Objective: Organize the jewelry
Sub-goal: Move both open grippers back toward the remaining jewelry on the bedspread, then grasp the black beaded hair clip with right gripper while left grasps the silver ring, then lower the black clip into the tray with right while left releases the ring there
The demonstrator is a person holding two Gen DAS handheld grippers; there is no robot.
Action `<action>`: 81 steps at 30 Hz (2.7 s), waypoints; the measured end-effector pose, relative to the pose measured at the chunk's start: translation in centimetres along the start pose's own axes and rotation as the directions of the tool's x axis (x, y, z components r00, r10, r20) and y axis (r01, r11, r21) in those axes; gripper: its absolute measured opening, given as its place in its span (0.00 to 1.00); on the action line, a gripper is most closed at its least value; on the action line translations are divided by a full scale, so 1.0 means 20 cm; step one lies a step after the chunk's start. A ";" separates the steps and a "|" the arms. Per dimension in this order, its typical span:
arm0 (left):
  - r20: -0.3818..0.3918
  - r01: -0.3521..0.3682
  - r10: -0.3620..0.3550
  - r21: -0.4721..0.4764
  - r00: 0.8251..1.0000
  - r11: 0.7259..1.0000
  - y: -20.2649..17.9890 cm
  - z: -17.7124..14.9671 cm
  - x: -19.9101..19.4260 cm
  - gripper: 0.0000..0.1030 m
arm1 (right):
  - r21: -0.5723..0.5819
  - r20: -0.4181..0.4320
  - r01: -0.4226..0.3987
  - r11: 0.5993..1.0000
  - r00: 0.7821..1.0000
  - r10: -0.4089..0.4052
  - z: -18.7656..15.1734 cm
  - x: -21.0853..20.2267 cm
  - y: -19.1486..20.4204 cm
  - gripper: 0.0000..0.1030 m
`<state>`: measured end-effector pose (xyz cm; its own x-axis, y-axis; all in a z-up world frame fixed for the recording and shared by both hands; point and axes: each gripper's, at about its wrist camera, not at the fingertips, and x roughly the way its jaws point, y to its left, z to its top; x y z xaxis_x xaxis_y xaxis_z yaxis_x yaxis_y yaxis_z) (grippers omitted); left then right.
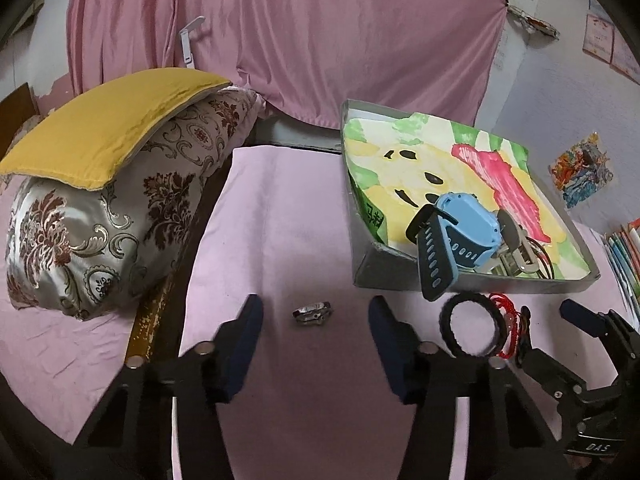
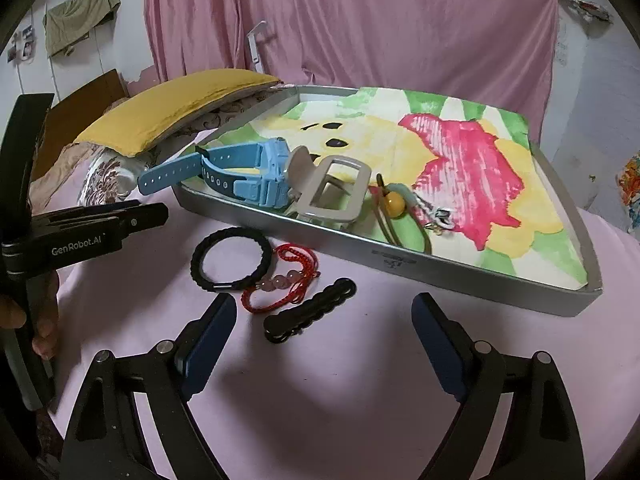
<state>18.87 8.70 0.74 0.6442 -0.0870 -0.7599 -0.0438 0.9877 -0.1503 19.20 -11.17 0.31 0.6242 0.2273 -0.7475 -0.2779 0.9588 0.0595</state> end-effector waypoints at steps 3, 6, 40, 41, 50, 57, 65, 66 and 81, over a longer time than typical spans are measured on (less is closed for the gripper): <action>-0.012 0.007 -0.007 0.021 1.000 1.000 -0.02 0.00 0.01 0.30 | -0.007 -0.019 -0.006 1.000 1.000 0.006 0.00 0.02 0.01 0.83; -0.015 0.002 -0.001 0.035 1.000 0.999 -0.03 0.00 0.01 0.20 | -0.007 -0.037 -0.012 1.000 0.999 0.012 0.00 0.03 0.01 0.79; -0.048 0.128 -0.124 0.090 0.991 0.988 -0.25 -0.15 -0.07 0.08 | -0.089 -0.038 -0.023 0.996 0.999 0.019 -0.07 -0.03 -0.05 0.25; -0.049 0.128 -0.123 0.094 0.991 0.987 -0.25 -0.16 -0.08 0.08 | -0.108 -0.037 -0.029 0.994 0.999 0.025 -0.07 -0.04 -0.04 0.19; -0.028 0.172 -0.170 0.101 0.985 0.980 -0.31 -0.22 -0.15 0.08 | -0.100 0.033 -0.095 0.991 0.995 0.099 -0.12 -0.15 -0.10 0.10; 0.121 0.174 -0.187 0.106 0.975 0.979 -0.37 -0.24 -0.27 0.08 | -0.106 0.208 -0.011 0.994 0.977 0.033 -0.19 -0.34 -0.12 0.10; 0.319 0.125 -0.157 0.118 0.935 0.985 -0.48 -0.20 -0.40 0.08 | -0.045 0.447 0.051 0.998 0.894 -0.026 -0.17 -0.54 -0.23 0.10; 0.342 0.116 -0.151 0.121 0.927 0.986 -0.50 -0.19 -0.41 0.08 | -0.043 0.464 0.056 0.997 0.885 -0.029 -0.16 -0.55 -0.23 0.10; 0.426 0.150 -0.191 0.127 0.884 0.980 -0.72 0.06 -0.27 0.08 | 0.003 0.562 0.131 0.991 0.820 -0.110 0.00 -0.52 -0.42 0.10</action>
<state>16.95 -4.94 7.67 0.9034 -0.2100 -0.3737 0.1509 0.9718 -0.1812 14.95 -21.64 7.60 0.9526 0.1768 -0.2474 -0.1916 0.9808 -0.0366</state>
